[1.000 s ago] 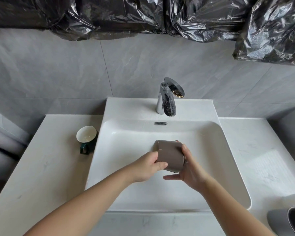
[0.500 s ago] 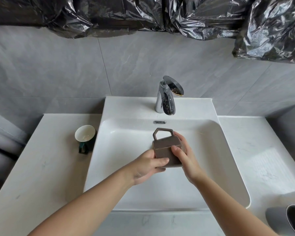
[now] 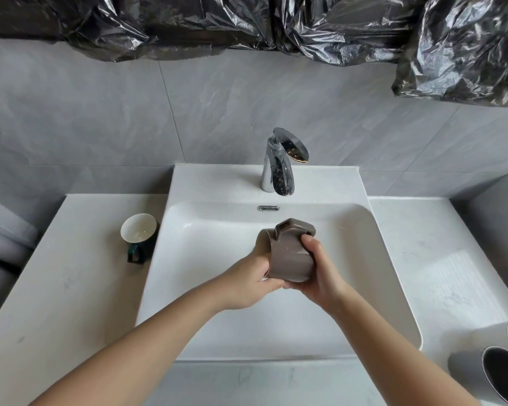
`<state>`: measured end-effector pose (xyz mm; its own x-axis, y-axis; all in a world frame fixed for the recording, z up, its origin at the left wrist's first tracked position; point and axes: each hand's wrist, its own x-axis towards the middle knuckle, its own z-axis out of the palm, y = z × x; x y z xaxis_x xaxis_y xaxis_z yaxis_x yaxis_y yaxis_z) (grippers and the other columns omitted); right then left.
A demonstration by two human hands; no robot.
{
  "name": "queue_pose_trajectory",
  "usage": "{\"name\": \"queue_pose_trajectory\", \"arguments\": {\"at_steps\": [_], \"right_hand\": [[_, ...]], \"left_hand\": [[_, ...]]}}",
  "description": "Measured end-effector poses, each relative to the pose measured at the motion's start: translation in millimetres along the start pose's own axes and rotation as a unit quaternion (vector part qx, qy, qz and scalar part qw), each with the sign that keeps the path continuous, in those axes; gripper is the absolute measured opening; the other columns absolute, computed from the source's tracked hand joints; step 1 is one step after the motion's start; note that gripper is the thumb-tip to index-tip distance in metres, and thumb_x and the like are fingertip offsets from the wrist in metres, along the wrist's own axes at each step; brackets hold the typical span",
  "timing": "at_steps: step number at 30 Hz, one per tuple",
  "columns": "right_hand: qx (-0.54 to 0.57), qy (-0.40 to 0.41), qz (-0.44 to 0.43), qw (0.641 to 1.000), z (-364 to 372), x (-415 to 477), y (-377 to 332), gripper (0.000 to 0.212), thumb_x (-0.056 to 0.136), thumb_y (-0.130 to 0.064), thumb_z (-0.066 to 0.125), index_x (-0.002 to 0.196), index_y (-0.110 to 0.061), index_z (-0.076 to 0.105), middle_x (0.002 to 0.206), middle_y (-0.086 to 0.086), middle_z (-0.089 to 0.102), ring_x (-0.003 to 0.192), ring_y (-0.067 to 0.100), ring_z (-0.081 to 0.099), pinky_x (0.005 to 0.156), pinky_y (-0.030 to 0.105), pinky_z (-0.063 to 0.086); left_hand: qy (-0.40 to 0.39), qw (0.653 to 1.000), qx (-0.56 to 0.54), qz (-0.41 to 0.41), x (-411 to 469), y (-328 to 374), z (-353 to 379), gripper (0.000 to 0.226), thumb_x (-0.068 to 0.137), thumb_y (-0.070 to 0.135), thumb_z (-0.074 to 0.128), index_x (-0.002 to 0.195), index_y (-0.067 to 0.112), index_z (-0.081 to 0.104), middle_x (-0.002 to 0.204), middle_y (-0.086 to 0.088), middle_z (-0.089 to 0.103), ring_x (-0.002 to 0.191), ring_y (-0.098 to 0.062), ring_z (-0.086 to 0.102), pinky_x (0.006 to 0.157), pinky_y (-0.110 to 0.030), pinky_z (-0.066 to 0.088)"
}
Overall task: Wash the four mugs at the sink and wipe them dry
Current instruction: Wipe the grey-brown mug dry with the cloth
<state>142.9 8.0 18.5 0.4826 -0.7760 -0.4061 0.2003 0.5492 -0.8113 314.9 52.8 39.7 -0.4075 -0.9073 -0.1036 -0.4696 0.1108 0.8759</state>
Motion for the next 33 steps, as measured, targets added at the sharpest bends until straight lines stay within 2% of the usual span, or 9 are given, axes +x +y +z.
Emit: {"name": "queue_pose_trajectory", "arguments": {"at_steps": [6, 11, 14, 17, 20, 24, 27, 30, 33], "right_hand": [[-0.092, 0.003, -0.119, 0.989, -2.8, -2.5, 5.9, 0.062, 0.075, -0.048, 0.062, 0.131, -0.025, 0.047, 0.113, 0.006, 0.064, 0.089, 0.027, 0.065, 0.061, 0.041, 0.053], [0.017, -0.116, 0.041, 0.992, -24.1, -5.9, -3.7, 0.083, 0.07, -0.043, 0.077, 0.143, -0.041, 0.039, 0.142, 0.005, 0.054, 0.12, 0.035, 0.06, 0.086, 0.058, 0.054], [0.128, -0.205, 0.124, 0.962, -37.4, -5.6, -10.0, 0.07, 0.077, -0.05, 0.07, 0.141, -0.036, 0.048, 0.141, 0.014, 0.055, 0.125, 0.043, 0.054, 0.095, 0.067, 0.044], [0.062, -0.133, 0.151, 0.978, -24.1, -3.2, -12.0, 0.057, 0.084, -0.06, 0.056, 0.123, -0.02, 0.067, 0.11, 0.014, 0.071, 0.096, 0.035, 0.069, 0.076, 0.052, 0.059], [-0.015, -0.029, 0.129, 0.991, -7.6, -1.6, -10.2, 0.048, 0.081, -0.049, 0.068, 0.115, -0.014, 0.062, 0.083, 0.008, 0.068, 0.067, 0.022, 0.065, 0.056, 0.033, 0.055], [-0.05, -0.008, 0.03, 0.998, -8.8, -0.9, 2.2, 0.062, 0.074, -0.042, 0.069, 0.129, -0.019, 0.051, 0.098, 0.007, 0.065, 0.077, 0.02, 0.065, 0.06, 0.032, 0.052], [-0.117, -0.007, -0.057, 0.991, -12.9, -3.0, 7.0, 0.067, 0.069, -0.042, 0.073, 0.13, -0.028, 0.049, 0.108, 0.005, 0.064, 0.095, 0.016, 0.064, 0.078, 0.029, 0.053], [-0.115, -0.024, -0.072, 0.991, -16.5, -1.8, 12.4, 0.074, 0.071, -0.043, 0.074, 0.137, -0.033, 0.041, 0.117, 0.004, 0.063, 0.104, 0.019, 0.064, 0.082, 0.033, 0.054], [-0.014, -0.073, 0.041, 0.996, -17.9, -1.6, 6.1, 0.079, 0.074, -0.062, 0.073, 0.142, -0.038, 0.042, 0.138, 0.004, 0.058, 0.119, 0.029, 0.062, 0.079, 0.05, 0.058]], "left_hand": [[-0.024, 0.932, -0.346, -0.103, -4.4, 4.0, 5.6, 0.045, 0.084, 0.016, 0.057, 0.129, 0.011, 0.051, 0.106, 0.003, 0.064, 0.098, -0.012, 0.059, 0.092, -0.03, 0.044], [0.029, 0.97, -0.227, -0.076, -3.2, -3.1, 4.6, 0.039, 0.086, 0.021, 0.056, 0.125, 0.02, 0.054, 0.122, 0.0, 0.065, 0.116, -0.011, 0.06, 0.103, -0.03, 0.045], [0.014, 0.99, -0.132, -0.054, -5.7, -5.3, 5.0, 0.031, 0.093, 0.009, 0.054, 0.118, 0.027, 0.054, 0.12, 0.005, 0.063, 0.114, -0.004, 0.059, 0.1, -0.025, 0.045], [-0.013, 1.0, -0.014, -0.021, -3.5, -5.1, 4.9, 0.027, 0.094, 0.01, 0.053, 0.119, 0.02, 0.054, 0.12, 0.002, 0.062, 0.112, -0.009, 0.058, 0.099, -0.03, 0.046], [-0.037, 0.996, -0.049, -0.071, -2.1, -5.4, 2.8, 0.039, 0.088, 0.009, 0.055, 0.12, 0.031, 0.051, 0.121, 0.001, 0.061, 0.112, -0.01, 0.057, 0.101, -0.033, 0.045], [-0.094, 0.943, -0.299, -0.112, -4.1, -3.4, 1.7, 0.074, 0.067, -0.003, 0.042, 0.138, 0.015, 0.043, 0.132, -0.009, 0.056, 0.126, -0.021, 0.051, 0.11, -0.039, 0.036], [-0.083, 0.888, -0.433, -0.129, -5.8, 0.4, 4.5, 0.054, 0.085, 0.008, 0.048, 0.139, 0.007, 0.046, 0.136, -0.019, 0.055, 0.128, -0.03, 0.051, 0.104, -0.038, 0.041], [0.001, 0.947, -0.294, -0.13, 0.9, -2.6, 9.1, 0.029, 0.099, 0.017, 0.047, 0.127, 0.019, 0.054, 0.127, -0.006, 0.063, 0.118, -0.018, 0.06, 0.104, -0.034, 0.045], [0.072, 0.984, -0.122, -0.107, 3.6, -10.4, 9.5, 0.024, 0.093, 0.034, 0.05, 0.114, 0.024, 0.057, 0.115, -0.001, 0.067, 0.11, -0.014, 0.062, 0.1, -0.04, 0.047]]}}
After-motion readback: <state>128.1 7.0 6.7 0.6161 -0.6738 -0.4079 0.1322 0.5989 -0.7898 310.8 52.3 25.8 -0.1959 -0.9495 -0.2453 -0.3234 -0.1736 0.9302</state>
